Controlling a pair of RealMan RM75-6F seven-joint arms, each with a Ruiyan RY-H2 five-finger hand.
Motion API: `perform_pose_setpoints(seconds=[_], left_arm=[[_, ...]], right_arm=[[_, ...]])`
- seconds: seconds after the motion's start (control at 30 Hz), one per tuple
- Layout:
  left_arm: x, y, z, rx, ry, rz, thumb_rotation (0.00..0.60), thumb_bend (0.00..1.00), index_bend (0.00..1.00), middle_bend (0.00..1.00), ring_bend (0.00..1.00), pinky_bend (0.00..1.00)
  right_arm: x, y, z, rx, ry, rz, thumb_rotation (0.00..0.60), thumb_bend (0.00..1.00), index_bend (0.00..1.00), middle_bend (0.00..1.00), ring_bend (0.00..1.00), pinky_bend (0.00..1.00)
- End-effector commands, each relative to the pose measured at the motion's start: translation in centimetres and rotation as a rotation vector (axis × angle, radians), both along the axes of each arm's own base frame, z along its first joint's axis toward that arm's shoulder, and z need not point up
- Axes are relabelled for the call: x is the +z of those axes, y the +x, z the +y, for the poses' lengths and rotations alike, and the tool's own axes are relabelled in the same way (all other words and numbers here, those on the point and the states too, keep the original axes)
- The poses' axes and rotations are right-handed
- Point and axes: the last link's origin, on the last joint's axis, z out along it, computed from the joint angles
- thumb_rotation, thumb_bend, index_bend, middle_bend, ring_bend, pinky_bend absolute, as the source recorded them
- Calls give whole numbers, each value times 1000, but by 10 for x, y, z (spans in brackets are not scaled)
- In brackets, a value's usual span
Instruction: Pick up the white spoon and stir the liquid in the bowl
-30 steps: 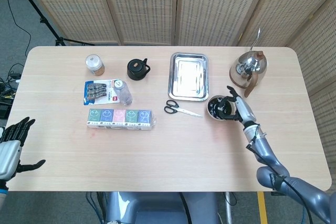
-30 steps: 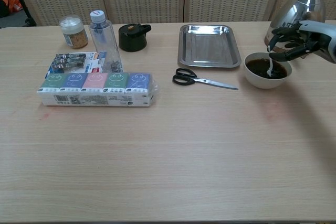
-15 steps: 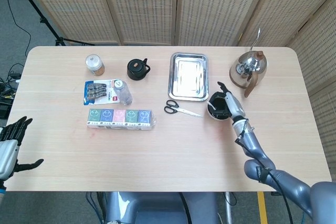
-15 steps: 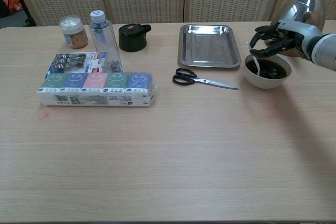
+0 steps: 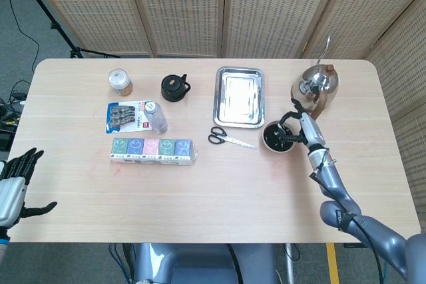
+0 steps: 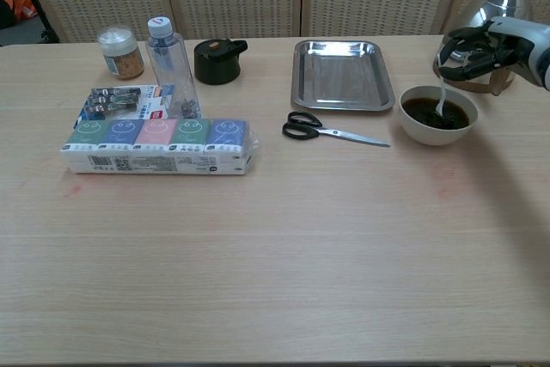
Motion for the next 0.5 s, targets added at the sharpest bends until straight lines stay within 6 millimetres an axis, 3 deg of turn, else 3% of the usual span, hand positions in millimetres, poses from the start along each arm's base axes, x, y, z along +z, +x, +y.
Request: perform_pose_setpoints(seconds=[0.03, 0.3, 0.5], left_arm=[[-2, 1, 0, -3, -6, 3, 600, 0, 0, 0, 0, 0], [-2, 2, -1, -5, -6, 3, 600, 0, 0, 0, 0, 0], [0, 1, -2, -8, -5, -3, 600, 0, 0, 0, 0, 0]], right_arm=[[6, -6, 8, -3, 4, -6, 600, 569, 584, 0, 0, 0], [8, -8, 21, 10, 26, -16, 600, 569, 584, 0, 0, 0], [-5, 12, 19, 45, 50, -32, 600, 569, 584, 0, 0, 0]])
